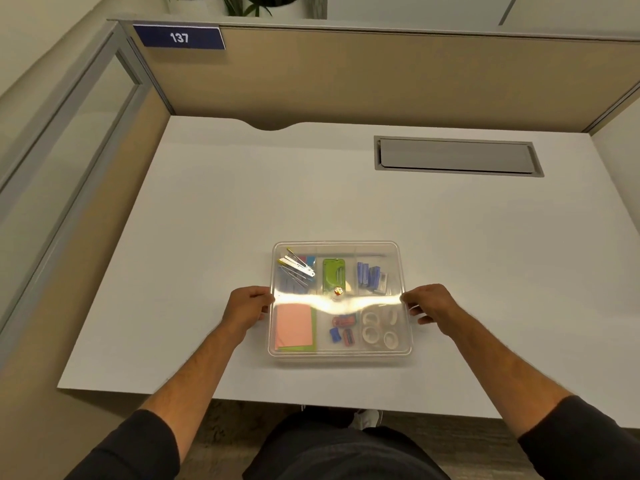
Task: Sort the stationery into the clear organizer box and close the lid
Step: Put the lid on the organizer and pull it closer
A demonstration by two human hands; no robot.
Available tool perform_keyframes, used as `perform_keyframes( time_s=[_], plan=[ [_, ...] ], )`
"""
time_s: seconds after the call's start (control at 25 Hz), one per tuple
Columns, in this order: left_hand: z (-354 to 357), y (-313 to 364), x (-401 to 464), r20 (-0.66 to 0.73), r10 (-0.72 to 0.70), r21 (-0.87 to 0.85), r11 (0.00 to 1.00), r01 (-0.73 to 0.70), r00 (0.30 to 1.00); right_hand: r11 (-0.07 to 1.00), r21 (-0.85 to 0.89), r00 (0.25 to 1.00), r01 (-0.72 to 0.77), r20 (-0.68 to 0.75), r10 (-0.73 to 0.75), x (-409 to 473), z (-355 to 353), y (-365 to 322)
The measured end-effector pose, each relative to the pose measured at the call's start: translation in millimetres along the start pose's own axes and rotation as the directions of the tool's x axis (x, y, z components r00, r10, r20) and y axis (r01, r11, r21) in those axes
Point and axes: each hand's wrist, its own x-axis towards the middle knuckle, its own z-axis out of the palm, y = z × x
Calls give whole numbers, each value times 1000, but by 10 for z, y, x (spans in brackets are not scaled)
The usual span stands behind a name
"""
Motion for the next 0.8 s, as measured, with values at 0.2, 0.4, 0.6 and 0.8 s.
perform_keyframes(
  time_s=[0.2,0.4,0.6,0.8],
  plan=[
    [8,-176,-197,39,20,24,999,-21,999,998,13,995,58,84,-59,-202,-50,177],
    [-26,-447,-472,89,-13,44,999,10,996,996,89,964,-1,265,-22,-500,-134,556],
    [-46,-600,-628,118,-37,41,999,33,992,994,105,953,-18,304,-14,-683,-123,755],
    [-37,-610,-711,113,-36,-11,999,37,993,992,124,980,31,190,-54,-727,1,794]
  ],
)
